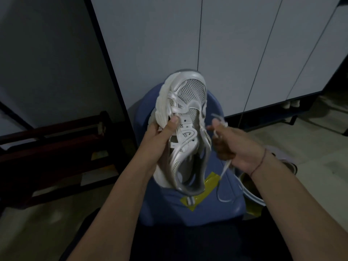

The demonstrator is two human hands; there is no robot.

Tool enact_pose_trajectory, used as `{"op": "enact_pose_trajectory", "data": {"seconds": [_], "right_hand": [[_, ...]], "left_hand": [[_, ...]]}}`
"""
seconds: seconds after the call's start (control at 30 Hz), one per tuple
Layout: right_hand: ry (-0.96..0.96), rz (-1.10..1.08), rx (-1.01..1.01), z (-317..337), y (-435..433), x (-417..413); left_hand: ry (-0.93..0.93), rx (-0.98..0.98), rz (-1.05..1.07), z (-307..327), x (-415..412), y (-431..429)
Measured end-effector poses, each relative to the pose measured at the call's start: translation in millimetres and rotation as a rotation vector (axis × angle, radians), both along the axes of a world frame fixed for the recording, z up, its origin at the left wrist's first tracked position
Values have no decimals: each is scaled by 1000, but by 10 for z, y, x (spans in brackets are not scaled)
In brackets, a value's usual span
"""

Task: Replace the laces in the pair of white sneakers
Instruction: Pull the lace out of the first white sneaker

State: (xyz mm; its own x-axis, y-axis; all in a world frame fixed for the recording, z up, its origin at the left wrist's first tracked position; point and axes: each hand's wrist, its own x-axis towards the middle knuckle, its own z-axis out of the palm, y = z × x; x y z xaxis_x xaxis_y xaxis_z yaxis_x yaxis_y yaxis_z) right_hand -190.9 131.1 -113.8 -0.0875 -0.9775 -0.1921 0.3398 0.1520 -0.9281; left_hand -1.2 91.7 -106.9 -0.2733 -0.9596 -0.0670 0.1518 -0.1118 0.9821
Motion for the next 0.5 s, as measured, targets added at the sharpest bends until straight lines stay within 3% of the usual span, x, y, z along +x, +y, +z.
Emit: {"op": "enact_pose_trajectory", "data": {"seconds": [0.13, 0.5], "right_hand": [[81, 5, 29, -39, 9, -92], [-41, -237, 56, -352, -329, -564]], "left_hand": [[35, 0, -59, -18, -292, -191], [155, 224, -129, -157, -872, -534]]}}
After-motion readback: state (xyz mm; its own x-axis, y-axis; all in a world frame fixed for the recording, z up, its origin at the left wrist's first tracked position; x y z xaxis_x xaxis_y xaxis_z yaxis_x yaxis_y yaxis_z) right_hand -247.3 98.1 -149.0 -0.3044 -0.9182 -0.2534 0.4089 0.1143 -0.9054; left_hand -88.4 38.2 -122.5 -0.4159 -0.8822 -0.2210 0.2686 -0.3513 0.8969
